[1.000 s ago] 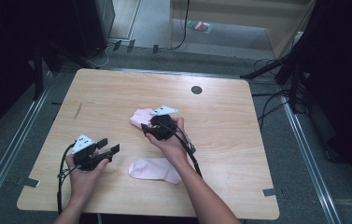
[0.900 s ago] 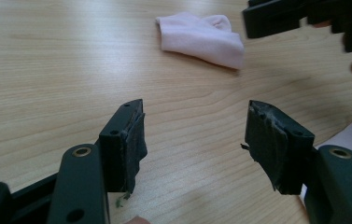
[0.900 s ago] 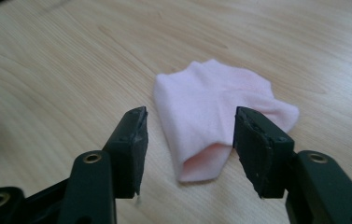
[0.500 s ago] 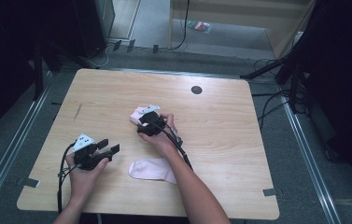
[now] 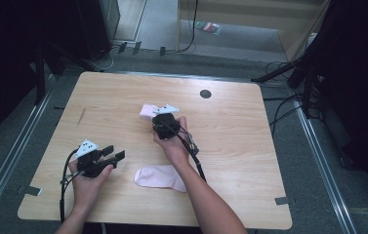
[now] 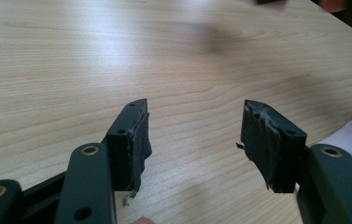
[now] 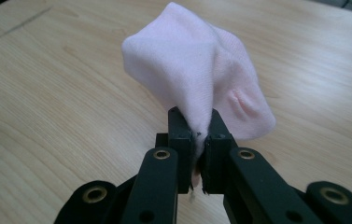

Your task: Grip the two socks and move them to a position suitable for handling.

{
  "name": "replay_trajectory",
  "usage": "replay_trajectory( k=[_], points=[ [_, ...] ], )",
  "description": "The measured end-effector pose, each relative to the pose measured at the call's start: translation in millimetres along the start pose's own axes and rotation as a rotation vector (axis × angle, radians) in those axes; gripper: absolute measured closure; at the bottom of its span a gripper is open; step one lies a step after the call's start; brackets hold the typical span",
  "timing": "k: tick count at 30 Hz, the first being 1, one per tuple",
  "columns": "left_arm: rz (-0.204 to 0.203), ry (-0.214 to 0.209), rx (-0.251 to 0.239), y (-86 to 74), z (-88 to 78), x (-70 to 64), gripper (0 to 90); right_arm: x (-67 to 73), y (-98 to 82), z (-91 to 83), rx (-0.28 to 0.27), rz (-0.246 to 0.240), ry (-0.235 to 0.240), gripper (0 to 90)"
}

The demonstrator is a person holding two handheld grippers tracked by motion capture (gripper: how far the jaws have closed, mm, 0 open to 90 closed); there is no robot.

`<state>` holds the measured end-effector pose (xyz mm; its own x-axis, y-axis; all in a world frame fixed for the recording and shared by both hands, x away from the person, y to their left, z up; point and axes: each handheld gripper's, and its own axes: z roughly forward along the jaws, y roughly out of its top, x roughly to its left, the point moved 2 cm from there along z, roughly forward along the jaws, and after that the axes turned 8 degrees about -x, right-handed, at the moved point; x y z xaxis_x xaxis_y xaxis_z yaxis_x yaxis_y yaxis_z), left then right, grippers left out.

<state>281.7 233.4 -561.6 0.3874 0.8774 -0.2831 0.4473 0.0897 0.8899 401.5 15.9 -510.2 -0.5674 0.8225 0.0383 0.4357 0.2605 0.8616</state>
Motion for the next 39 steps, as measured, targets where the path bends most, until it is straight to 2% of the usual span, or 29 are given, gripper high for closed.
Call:
replay_trajectory(
  k=[4,6,8,13,17,18,19,20,21,22,24,26,30,32,33,34,36,37,39],
  points=[
    [0.002,0.000,0.005,0.0,0.4,-0.6,42.3,-8.8,2.7,-31.7,-0.017,0.022,-0.044,85.6],
    [0.005,0.001,0.005,0.0,0.4,-0.7,42.4,-10.0,1.5,-36.6,-0.015,0.025,-0.049,85.6],
    [0.008,0.002,0.005,0.0,0.6,-0.9,42.5,-13.6,-9.3,-56.0,-0.008,0.043,-0.059,85.6],
    [0.014,0.004,0.006,-0.1,0.7,-1.6,42.5,-14.9,-31.6,-67.6,0.018,0.088,-0.070,85.7],
    [0.014,0.006,0.003,-0.1,0.9,-1.8,42.5,-14.7,-54.6,-63.3,0.049,0.121,-0.083,85.0],
    [0.014,0.007,0.003,-0.2,0.8,-1.8,42.4,-14.6,-59.2,-61.4,0.050,0.138,-0.080,81.0],
    [0.015,0.007,0.003,-0.2,0.8,-1.8,42.4,-14.8,-61.9,-59.7,0.050,0.149,-0.067,73.5],
    [0.014,0.007,0.002,-0.2,0.8,-1.8,42.3,-15.3,-64.9,-57.2,0.060,0.168,-0.041,60.5],
    [0.014,0.005,0.004,-0.2,0.6,-1.7,42.3,-16.3,-65.6,-56.4,0.068,0.175,-0.020,51.7],
    [0.014,0.004,0.004,-0.2,0.5,-1.6,42.1,-18.0,-64.9,-58.5,0.062,0.201,0.012,47.5],
    [0.014,0.001,0.005,-0.1,0.4,-1.3,42.1,-25.5,-59.8,-66.5,0.016,0.211,0.009,46.9],
    [0.011,0.002,0.004,0.0,0.8,-1.4,42.2,-38.3,-51.3,-72.4,-0.028,0.226,0.003,55.1],
    [0.010,0.003,0.003,0.0,0.8,-1.4,42.3,-62.4,-38.2,-65.4,-0.050,0.169,-0.062,61.2],
    [0.011,0.002,0.005,0.0,0.6,-1.3,42.3,-70.8,-36.6,-53.9,-0.022,0.168,-0.053,60.7],
    [0.011,0.001,0.006,0.1,0.6,-1.2,42.3,-70.8,-36.6,-53.9,-0.022,0.168,-0.053,60.7],
    [0.009,0.000,0.005,0.0,0.7,-1.1,42.3,-74.1,-38.3,-39.5,0.017,0.138,-0.044,58.3],
    [0.008,0.001,0.005,0.0,0.6,-1.1,42.3,-74.3,-39.5,-35.1,0.028,0.130,-0.037,57.2],
    [0.006,-0.001,0.003,0.0,0.7,-1.2,42.3,-72.6,-43.5,-25.4,0.059,0.115,-0.026,54.2],
    [0.009,-0.002,0.005,0.0,0.8,-0.8,42.3,-70.5,-46.4,-20.0,0.068,0.090,-0.024,54.0]
  ],
)
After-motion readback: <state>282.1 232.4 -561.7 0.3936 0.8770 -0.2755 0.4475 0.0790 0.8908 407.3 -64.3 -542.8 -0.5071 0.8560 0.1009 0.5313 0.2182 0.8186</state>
